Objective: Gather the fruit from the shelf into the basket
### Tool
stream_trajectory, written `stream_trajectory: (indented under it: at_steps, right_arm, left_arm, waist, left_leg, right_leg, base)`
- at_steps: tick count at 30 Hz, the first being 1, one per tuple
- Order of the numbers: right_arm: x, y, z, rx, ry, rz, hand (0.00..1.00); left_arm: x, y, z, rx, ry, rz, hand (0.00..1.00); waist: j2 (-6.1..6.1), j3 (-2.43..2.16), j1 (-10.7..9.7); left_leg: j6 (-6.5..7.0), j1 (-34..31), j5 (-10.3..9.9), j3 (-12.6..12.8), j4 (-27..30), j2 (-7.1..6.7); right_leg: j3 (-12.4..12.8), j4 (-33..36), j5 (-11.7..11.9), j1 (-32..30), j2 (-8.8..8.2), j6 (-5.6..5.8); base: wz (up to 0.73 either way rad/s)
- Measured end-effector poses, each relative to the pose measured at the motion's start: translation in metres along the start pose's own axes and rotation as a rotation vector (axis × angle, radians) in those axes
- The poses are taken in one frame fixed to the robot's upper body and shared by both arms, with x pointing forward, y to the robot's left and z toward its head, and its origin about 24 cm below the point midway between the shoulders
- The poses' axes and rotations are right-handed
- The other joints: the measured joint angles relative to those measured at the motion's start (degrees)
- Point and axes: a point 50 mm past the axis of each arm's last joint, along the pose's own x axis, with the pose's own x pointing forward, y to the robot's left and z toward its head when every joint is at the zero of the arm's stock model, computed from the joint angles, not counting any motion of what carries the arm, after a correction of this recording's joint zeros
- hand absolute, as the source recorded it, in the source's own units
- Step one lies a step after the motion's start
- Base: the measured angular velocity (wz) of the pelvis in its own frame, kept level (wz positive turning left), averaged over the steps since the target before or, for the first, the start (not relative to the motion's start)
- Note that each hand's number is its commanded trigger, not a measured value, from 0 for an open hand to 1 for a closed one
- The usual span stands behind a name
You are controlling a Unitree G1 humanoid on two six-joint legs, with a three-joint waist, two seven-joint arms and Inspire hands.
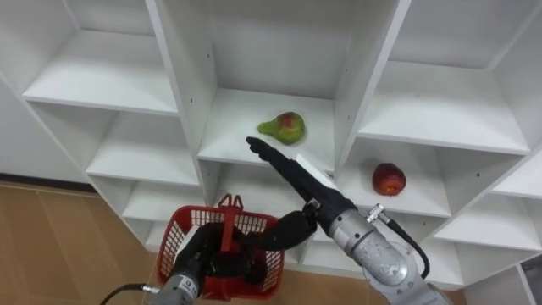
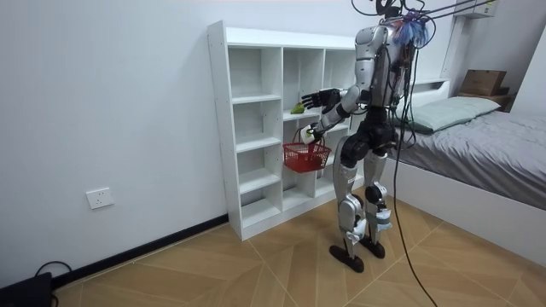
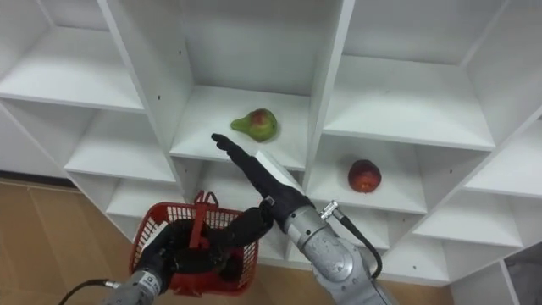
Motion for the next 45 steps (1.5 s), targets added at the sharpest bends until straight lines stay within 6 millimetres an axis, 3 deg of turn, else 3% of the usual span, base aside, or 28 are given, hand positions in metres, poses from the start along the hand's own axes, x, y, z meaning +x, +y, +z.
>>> stream_trajectory:
  at_steps: [6,11,19,26,29,34,38,41,45]
  right_arm:
    - [0.0,-0.007,0.006,-0.057,-0.021,-0.069,0.0]
    - [0.0,-0.014,0.008,-0.101,-0.039,-0.137,0.0]
    - [-0.001,-0.02,0.008,-0.178,-0.04,-0.173,0.0]
    - [0.007,-0.043,0.015,-0.248,-0.06,-0.204,0.0]
    - [0.011,-0.054,0.009,-0.26,-0.032,-0.231,0.0]
    - [0.015,-0.076,0.01,-0.29,-0.02,-0.313,0.0]
    - [0.022,-0.089,0.013,-0.302,-0.021,-0.359,0.0]
    - [0.028,-0.099,0.002,-0.266,0.035,-0.381,0.0]
    - [0.028,-0.11,-0.002,-0.201,0.05,-0.426,0.0]
  left_arm:
    - [-0.004,-0.001,-0.007,0.001,0.02,-0.001,1.0]
    - [-0.004,-0.001,-0.007,0.0,0.02,-0.002,1.0]
    - [-0.005,-0.004,-0.001,0.034,-0.009,-0.053,1.0]
    - [-0.009,0.006,-0.008,0.057,0.023,-0.049,1.0]
    - [-0.01,0.011,-0.007,0.048,0.026,-0.041,1.0]
    - [-0.01,0.014,-0.007,0.04,0.031,-0.05,1.0]
    - [-0.011,0.019,-0.001,0.124,0.022,-0.06,1.0]
    - [-0.011,0.023,0.006,0.142,0.004,-0.055,1.0]
    - [-0.01,0.027,0.011,0.151,-0.012,-0.05,1.0]
  waist:
    - [-0.71,0.47,0.02]
    - [-0.8,0.48,0.16]
    - [-1.71,-0.03,2.65]
    - [-4.63,0.1,3.43]
    - [-5.18,0.1,3.82]
    - [-6.34,0.48,4.85]
    - [-8.52,0.41,5.12]
    - [-9.66,0.03,5.1]
    - [-9.93,-0.01,5.63]
  left_leg:
    - [0.02,0.63,-0.06,-0.98,0.19,-0.22]
    - [0.09,1.02,-0.1,-2.1,0.71,-0.6]
    - [0.07,1.48,-0.09,-2.71,0.67,-0.6]
    - [0.02,1.64,-0.06,-3.89,1.52,-0.74]
    - [0.08,1.59,-0.11,-4.79,1.59,-0.98]
    - [0.12,0.3,-0.09,-6.36,2.19,-1.52]
    - [0.05,-1.55,-0.03,-7.64,3.43,-1.59]
    - [0.04,-2.76,-0.03,-8.82,3.79,-1.8]
    - [0.03,-5.28,-0.04,-9.51,5.09,-1.88]
  right_leg:
    - [-0.66,-0.08,-0.11,1.39,0.0,0.18]
    - [-1.26,-0.07,-0.2,2.33,-0.1,0.32]
    - [-1.73,-0.05,-0.23,3.14,-0.28,0.36]
    - [-3.18,-0.24,-0.35,4.14,-0.32,0.42]
    - [-3.53,-0.17,-0.36,4.59,-0.18,0.44]
    - [-5.2,-0.18,-0.57,4.08,-0.5,0.73]
    - [-6.16,-0.12,-0.55,3.06,-0.4,0.7]
    - [-6.46,-0.12,-0.52,2.43,-0.36,0.71]
    - [-6.41,-0.1,-0.51,0.73,-0.29,0.71]
  base:
    - [0.07]
    - [0.1]
    - [0.04]
    - [0.1]
    - [0.15]
    - [0.15]
    - [0.2]
    - [0.23]
    - [0.11]
